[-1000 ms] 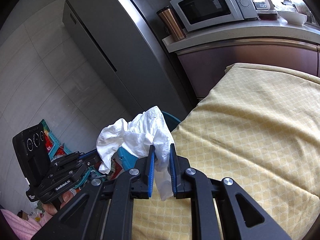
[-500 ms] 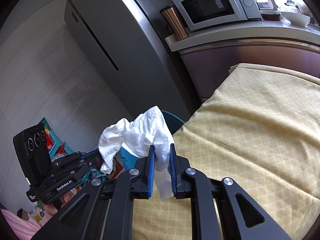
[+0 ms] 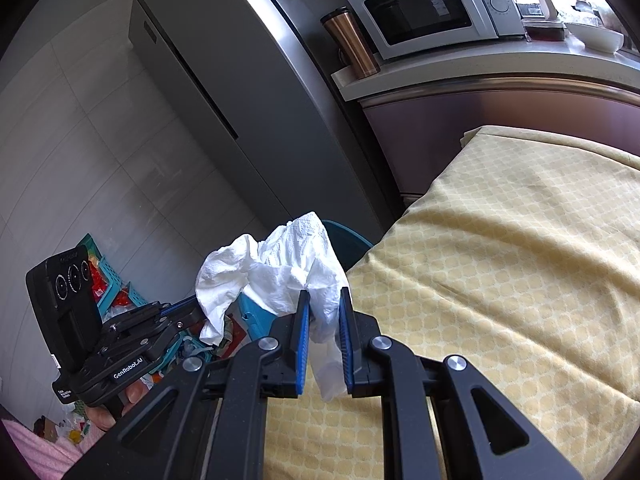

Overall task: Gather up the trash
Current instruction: 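Lower both held tissues over the blue bin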

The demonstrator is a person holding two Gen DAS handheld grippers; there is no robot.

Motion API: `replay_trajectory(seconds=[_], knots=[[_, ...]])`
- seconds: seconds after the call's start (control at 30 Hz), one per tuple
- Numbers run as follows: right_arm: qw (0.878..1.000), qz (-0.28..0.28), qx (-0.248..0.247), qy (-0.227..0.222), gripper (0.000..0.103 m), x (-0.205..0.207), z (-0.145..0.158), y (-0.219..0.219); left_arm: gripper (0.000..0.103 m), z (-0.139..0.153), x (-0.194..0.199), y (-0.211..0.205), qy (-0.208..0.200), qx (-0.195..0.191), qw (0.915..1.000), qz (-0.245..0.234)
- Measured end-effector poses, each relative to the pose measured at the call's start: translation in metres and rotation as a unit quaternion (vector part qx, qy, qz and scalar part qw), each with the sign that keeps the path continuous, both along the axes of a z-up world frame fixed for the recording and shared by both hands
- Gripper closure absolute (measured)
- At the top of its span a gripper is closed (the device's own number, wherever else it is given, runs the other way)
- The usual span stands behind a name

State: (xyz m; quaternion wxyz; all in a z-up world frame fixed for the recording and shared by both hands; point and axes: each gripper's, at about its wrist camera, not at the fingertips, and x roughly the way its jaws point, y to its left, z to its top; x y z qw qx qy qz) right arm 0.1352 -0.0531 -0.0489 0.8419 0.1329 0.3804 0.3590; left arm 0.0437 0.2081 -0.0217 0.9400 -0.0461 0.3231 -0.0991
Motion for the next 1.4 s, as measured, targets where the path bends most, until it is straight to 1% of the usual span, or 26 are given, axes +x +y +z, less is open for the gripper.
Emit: replay_trajectory(seconds=[0.87,1.4], knots=[[1.0,0.016,-0.002,-0.005,0.09,0.008,0.006,0.019,0.097,0.0,-0.002,0.008,-0.002,0.0,0.9997,0.023],[1.0,0.021,-0.006,0.001,0.09,0.012,0.005,0.03,0.097,-0.001,-0.002,0.014,0.0,0.002,0.9993,0.037]])
